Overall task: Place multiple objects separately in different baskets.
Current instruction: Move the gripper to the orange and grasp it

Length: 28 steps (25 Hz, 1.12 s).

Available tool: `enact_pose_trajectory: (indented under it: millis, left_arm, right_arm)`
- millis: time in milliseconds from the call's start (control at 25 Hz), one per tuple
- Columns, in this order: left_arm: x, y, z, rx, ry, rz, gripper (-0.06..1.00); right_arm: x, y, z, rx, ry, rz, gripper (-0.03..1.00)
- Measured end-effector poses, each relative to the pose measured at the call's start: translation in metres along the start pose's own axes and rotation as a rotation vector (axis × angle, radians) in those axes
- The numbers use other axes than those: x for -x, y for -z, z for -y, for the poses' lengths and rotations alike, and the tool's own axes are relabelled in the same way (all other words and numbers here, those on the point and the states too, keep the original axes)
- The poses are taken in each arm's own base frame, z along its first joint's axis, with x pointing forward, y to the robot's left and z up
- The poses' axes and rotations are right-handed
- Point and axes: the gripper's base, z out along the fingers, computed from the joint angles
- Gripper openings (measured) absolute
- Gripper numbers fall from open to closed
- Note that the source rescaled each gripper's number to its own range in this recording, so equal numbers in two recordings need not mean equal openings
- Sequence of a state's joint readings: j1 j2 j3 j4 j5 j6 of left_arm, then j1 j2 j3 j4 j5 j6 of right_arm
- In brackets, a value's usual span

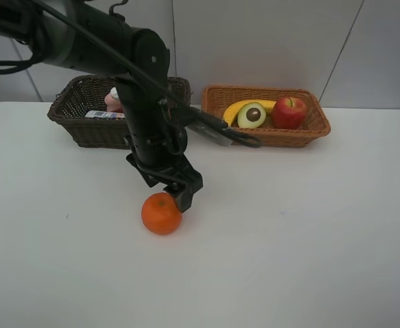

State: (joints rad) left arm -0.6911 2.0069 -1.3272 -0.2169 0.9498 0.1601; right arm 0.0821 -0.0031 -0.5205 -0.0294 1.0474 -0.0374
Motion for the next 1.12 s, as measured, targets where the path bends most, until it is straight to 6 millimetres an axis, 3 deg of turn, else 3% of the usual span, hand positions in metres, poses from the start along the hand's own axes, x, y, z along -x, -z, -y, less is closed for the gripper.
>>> enact_pose_trajectory:
  millis: [1120]
  left_arm:
    - [-0.004,-0.043,-0.011,0.029,0.005,-0.140,1.00]
  right_arm:
    - [0.000,0.000,0.000,0.000,0.000,0.000,0.97]
